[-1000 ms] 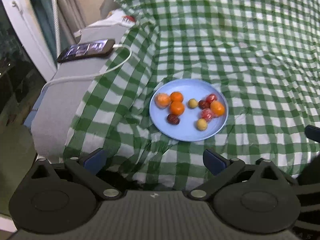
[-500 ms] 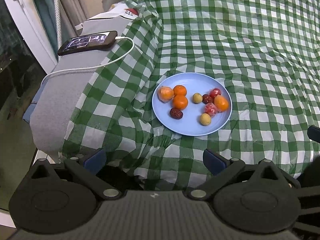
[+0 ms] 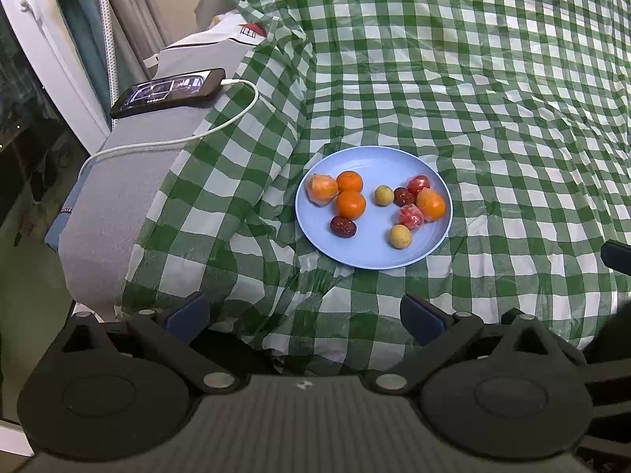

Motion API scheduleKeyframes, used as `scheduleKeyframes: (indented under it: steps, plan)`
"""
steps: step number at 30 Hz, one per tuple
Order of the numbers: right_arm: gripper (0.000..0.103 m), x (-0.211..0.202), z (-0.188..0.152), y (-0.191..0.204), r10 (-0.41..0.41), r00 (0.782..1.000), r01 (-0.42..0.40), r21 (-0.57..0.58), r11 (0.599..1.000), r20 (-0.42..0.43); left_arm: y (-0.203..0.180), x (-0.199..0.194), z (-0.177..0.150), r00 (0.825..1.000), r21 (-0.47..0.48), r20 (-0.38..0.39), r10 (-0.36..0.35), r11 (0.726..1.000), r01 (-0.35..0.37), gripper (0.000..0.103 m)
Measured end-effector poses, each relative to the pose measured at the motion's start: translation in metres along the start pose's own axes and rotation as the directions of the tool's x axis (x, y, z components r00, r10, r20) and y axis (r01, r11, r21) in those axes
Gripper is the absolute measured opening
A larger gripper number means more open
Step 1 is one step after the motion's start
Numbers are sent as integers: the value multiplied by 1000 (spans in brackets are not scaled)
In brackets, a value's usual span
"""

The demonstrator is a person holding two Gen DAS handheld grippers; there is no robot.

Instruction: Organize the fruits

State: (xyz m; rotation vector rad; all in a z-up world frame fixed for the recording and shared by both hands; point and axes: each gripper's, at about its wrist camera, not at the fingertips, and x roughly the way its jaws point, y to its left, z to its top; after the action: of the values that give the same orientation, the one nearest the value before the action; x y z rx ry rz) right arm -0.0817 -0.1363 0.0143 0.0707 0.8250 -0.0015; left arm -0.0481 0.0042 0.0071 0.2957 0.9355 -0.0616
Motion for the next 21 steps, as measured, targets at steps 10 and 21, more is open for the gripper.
scheduleKeyframes:
  steps: [10,21]
  plan:
    - [98,0,1,0,0,1000,0,-5,1000,0,2,0,1,1000,-2,0,-3,1000,3,103]
    - [98,0,2,3,1,1000,-1,-11,1000,-1,4,1,1,1000,-4,-5,-2,1000,2,103]
